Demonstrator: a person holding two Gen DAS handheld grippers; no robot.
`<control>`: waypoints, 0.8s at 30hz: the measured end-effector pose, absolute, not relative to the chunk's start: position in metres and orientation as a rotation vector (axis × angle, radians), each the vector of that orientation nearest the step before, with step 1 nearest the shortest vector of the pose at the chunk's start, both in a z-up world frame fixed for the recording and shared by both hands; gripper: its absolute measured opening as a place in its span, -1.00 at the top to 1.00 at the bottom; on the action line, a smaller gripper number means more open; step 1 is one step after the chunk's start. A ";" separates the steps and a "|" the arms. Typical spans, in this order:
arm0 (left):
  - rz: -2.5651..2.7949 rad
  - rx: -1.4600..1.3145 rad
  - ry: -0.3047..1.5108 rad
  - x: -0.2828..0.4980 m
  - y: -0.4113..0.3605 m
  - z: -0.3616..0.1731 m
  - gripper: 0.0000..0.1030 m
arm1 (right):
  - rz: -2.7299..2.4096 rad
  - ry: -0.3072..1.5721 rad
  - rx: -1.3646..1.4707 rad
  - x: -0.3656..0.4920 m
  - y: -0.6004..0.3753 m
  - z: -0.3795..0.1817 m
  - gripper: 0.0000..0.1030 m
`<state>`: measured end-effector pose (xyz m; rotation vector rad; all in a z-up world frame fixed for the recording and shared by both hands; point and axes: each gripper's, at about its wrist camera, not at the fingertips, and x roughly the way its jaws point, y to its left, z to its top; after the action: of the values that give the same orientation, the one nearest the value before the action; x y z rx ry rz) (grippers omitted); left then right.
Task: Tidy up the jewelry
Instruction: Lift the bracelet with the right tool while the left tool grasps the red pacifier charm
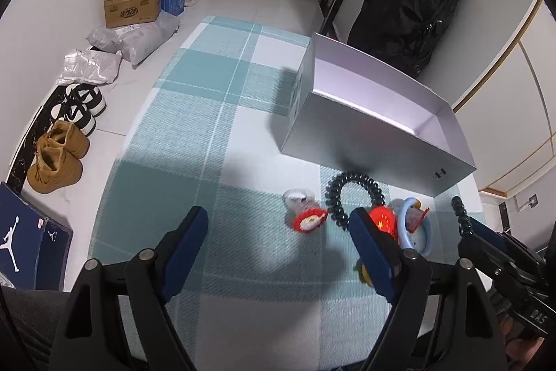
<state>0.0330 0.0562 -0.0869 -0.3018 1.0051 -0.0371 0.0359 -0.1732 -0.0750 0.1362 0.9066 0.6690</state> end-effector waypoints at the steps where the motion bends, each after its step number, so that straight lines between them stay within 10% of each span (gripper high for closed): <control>1: -0.043 -0.303 1.012 0.035 0.055 -0.088 -0.35 | 0.668 0.905 0.141 0.037 -0.174 -0.075 0.20; 11: -0.100 -0.342 1.031 0.041 0.050 -0.090 0.57 | 0.672 0.885 0.183 0.041 -0.181 -0.070 0.20; 24: -0.103 -0.323 1.005 0.038 0.049 -0.081 0.61 | 0.677 0.855 0.203 0.040 -0.185 -0.064 0.20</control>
<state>0.0381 0.0487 -0.0811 -0.3228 1.0047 -0.1035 0.0404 -0.1849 -0.0642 0.2032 0.8554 0.6768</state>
